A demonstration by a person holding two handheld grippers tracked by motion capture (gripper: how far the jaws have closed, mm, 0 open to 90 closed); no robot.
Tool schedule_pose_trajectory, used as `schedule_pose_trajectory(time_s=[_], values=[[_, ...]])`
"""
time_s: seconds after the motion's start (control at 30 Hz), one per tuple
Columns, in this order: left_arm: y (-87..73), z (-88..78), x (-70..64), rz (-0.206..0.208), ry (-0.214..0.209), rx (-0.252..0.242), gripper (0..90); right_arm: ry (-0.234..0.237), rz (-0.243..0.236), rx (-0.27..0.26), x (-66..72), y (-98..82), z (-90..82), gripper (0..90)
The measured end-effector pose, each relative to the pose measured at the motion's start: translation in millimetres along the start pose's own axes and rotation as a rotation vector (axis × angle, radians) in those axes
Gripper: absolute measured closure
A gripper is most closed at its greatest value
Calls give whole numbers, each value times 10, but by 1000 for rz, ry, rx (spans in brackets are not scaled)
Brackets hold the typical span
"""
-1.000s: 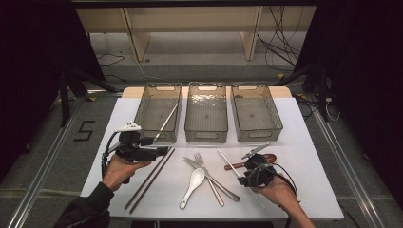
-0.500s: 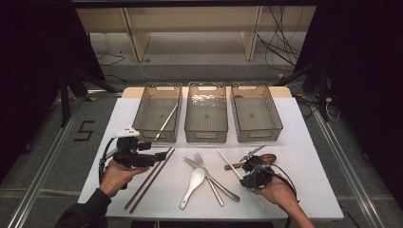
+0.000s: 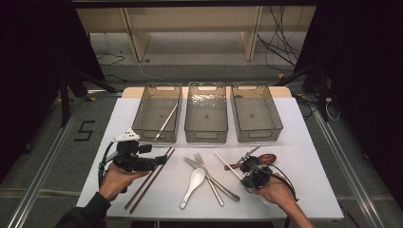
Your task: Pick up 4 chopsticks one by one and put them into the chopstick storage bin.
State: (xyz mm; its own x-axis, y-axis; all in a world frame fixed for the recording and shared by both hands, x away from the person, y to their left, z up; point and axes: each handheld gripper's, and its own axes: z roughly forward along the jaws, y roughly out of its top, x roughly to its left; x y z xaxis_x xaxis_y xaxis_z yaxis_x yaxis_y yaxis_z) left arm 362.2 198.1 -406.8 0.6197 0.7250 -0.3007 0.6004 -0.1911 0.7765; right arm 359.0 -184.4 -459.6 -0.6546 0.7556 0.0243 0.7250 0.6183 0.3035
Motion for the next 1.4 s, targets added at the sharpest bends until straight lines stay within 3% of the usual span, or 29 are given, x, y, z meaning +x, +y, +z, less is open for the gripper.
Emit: schedule_pose_trajectory(time_s=[0.2,0.37,0.4,0.47,0.53,0.6,0.63,0.67,0.87,1.07,1.2,1.23,1.4], values=[[-9,13,-19,8,0,5,155,-1,-3,-14,-9,-4,-13,855],[-11,28,-45,-9,-10,0,155,19,2,-80,-35,5,-113,856],[-9,35,-52,-7,-16,0,155,23,13,-127,-46,20,-183,856],[-3,54,-82,-15,-30,-2,155,27,15,-153,-47,30,-222,856],[7,81,-123,-21,-44,-6,155,35,12,-227,-22,67,-320,856],[18,125,-160,-25,-65,-7,155,41,14,-248,-5,81,-346,856],[24,158,-189,-39,-83,-4,155,47,8,-296,41,108,-397,856],[38,209,-225,-51,-110,-3,156,49,1,-311,54,118,-411,856],[107,378,-395,-70,-174,-9,159,69,-19,-400,201,206,-497,855],[176,510,-491,-90,-210,-14,176,86,-44,-440,335,287,-512,855],[220,588,-504,-119,-233,-23,226,107,-68,-461,465,364,-483,855],[235,630,-502,-149,-247,-32,242,109,-73,-464,487,374,-479,855],[253,696,-523,-172,-261,-33,314,121,-82,-483,555,410,-472,855]])
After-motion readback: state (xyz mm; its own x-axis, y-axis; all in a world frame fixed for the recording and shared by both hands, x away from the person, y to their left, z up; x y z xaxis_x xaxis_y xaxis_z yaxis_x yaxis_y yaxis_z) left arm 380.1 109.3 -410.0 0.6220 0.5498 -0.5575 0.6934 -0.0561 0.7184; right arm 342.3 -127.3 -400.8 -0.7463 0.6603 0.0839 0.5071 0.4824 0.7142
